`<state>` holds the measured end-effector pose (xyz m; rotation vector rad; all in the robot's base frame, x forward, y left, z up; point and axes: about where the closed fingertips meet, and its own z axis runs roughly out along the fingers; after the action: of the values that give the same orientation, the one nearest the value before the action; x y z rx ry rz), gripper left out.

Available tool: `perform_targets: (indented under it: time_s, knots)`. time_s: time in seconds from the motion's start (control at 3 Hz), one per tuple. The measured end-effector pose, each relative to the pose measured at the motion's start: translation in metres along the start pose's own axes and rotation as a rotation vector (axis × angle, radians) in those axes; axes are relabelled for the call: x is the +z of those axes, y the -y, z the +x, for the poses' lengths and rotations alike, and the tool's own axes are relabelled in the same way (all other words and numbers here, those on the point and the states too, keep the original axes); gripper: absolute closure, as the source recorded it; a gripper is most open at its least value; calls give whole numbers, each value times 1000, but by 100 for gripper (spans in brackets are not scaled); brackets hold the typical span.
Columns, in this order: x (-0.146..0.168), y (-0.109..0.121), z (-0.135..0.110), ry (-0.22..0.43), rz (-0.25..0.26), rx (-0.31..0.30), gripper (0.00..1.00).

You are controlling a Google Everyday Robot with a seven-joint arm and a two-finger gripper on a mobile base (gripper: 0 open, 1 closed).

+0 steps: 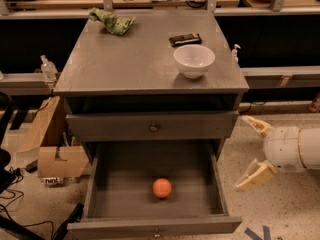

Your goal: Pick orange from middle drawer and place on counter

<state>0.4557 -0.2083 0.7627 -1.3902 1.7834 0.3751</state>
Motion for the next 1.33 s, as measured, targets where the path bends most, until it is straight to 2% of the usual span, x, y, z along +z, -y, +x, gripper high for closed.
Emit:
perform_targets:
  time_s: [0.33, 0.67, 1.0, 1.33]
  knots:
    - [12, -4, 5, -3, 9, 10, 0]
    - [56, -19, 25, 14, -3, 44, 0]
    - [114, -29, 59, 26, 7, 74, 0]
    - [167, -39, 86, 20, -10, 95, 0]
